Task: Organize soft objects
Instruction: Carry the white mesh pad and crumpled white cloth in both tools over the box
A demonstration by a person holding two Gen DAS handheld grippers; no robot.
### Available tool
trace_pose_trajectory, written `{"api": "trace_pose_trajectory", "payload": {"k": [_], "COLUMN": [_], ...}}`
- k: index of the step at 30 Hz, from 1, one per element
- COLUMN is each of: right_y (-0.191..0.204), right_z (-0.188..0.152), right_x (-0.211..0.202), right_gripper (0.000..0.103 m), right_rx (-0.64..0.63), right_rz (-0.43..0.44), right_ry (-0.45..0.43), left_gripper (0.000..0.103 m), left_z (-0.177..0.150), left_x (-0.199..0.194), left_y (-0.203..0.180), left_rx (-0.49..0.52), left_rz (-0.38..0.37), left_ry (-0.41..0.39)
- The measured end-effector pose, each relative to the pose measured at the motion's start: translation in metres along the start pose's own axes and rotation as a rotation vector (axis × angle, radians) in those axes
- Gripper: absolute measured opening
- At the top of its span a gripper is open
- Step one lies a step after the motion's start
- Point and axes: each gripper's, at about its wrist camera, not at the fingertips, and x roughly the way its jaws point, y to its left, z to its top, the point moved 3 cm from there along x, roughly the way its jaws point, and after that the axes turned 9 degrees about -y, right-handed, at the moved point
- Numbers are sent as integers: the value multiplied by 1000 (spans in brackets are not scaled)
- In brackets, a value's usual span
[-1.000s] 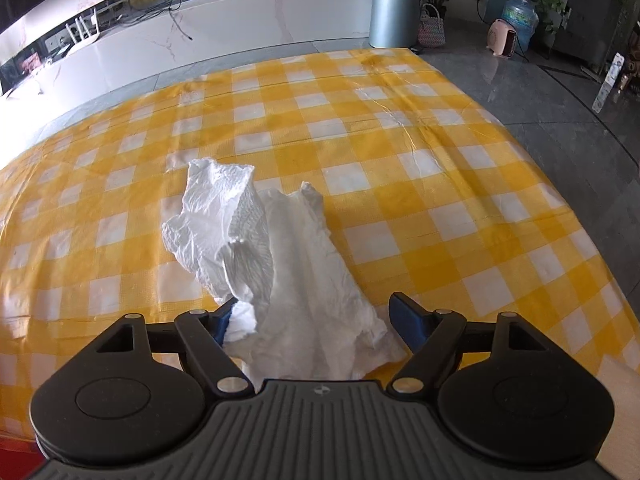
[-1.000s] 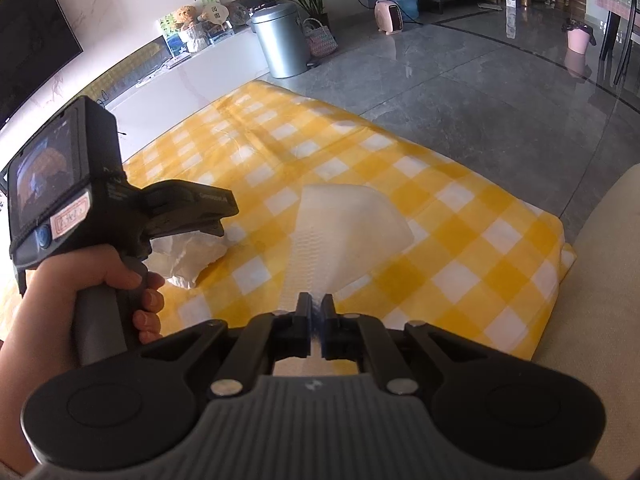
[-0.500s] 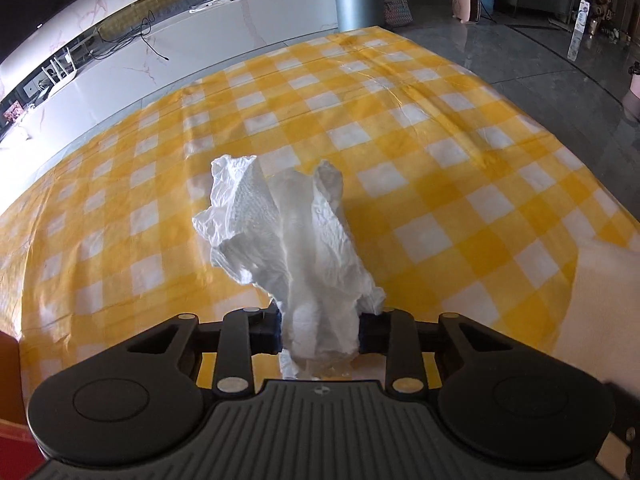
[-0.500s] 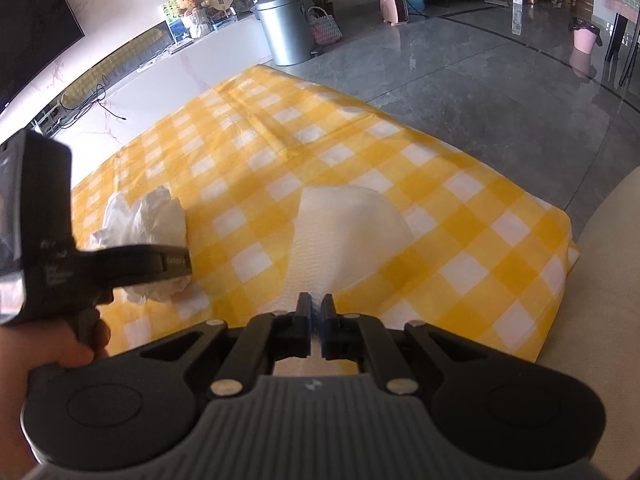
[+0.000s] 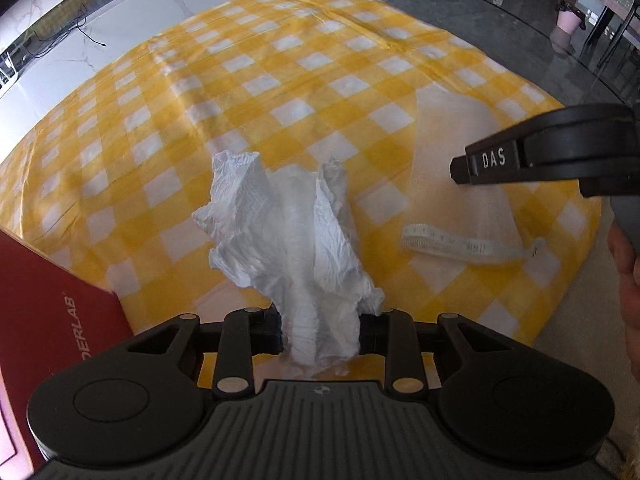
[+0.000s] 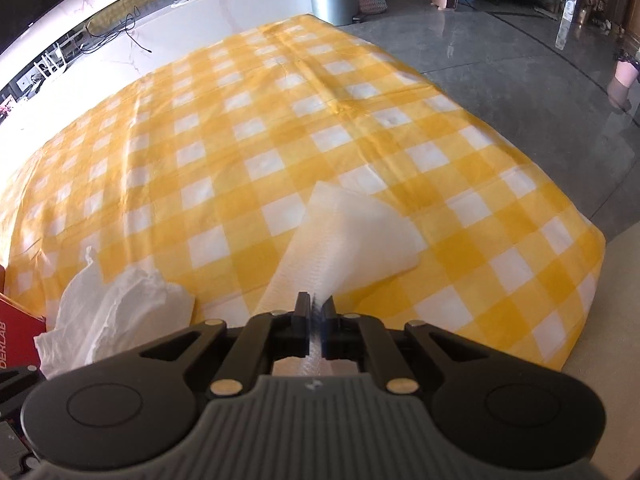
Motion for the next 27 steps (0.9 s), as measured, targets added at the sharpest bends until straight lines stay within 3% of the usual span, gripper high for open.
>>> {"api": "trace_pose_trajectory", "payload": {"k": [7, 12, 15, 23, 27], "right_y": [4, 6, 7, 5, 2], "right_z": [1, 4, 7, 11, 15], "right_x": [-2, -4, -6, -9, -18], "right_gripper": [2, 2, 2, 2, 2], "right_rx": [-31, -27, -24, -9, 37], "right_rz": [-25, -22, -25, -22, -14], "right_ry": [0, -17, -29, -44, -84], "left_gripper": [30, 29, 28, 27, 27], "left_z": [-11, -10, -13, -9, -10], "left_x": [-2, -3, -8, -36, -54], "left_y": [-4, 5, 1, 8, 12], "left_rx": [124, 71, 113, 65, 9], "left_rz": [7, -8, 7, -24, -63], "left_ry": [-15, -16, -47, -153, -168]}}
